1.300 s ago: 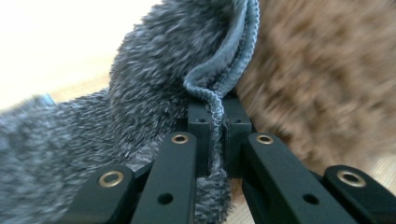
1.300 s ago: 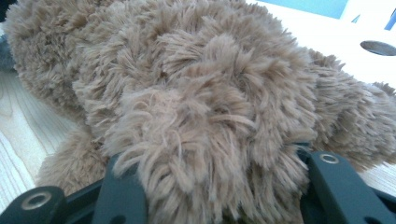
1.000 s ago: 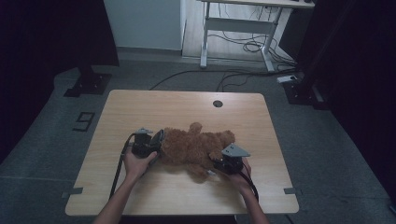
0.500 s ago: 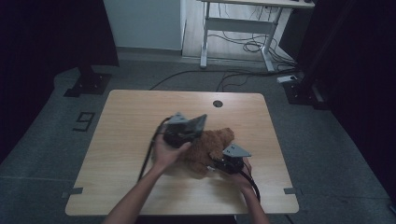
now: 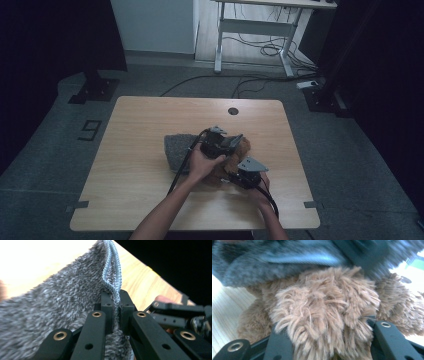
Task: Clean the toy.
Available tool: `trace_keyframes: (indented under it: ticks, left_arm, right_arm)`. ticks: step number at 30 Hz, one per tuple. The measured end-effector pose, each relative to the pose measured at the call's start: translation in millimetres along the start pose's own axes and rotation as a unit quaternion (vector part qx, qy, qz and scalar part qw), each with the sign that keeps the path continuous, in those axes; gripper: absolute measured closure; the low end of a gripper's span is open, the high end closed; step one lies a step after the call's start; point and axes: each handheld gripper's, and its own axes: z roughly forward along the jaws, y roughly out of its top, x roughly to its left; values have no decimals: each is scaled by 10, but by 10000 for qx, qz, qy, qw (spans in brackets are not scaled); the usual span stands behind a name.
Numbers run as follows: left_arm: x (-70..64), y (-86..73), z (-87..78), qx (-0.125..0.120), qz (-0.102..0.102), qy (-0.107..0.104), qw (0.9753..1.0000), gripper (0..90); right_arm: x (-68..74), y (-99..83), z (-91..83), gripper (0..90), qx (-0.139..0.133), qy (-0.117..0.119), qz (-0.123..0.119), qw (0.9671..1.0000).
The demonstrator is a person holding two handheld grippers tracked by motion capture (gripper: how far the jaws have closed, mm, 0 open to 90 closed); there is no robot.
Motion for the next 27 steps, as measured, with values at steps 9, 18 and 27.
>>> trace_keyframes:
  ticks: [9,18,27]
  left_arm:
    - [524,-412,-637,-423,-373,595,9966,847]
    - [869,-795,-1058,-790,-803,825,9902,846]
    - [1277,-1229,-953,-381,-1588,756,9837,848]
  right_arm:
    - [-6,-5,-3,544,-14,-41,119,9999]
    - [-6,-10,-5,544,-28,-37,138,9999]
    - [-17,-23,0,546,-46,-39,211,9998]
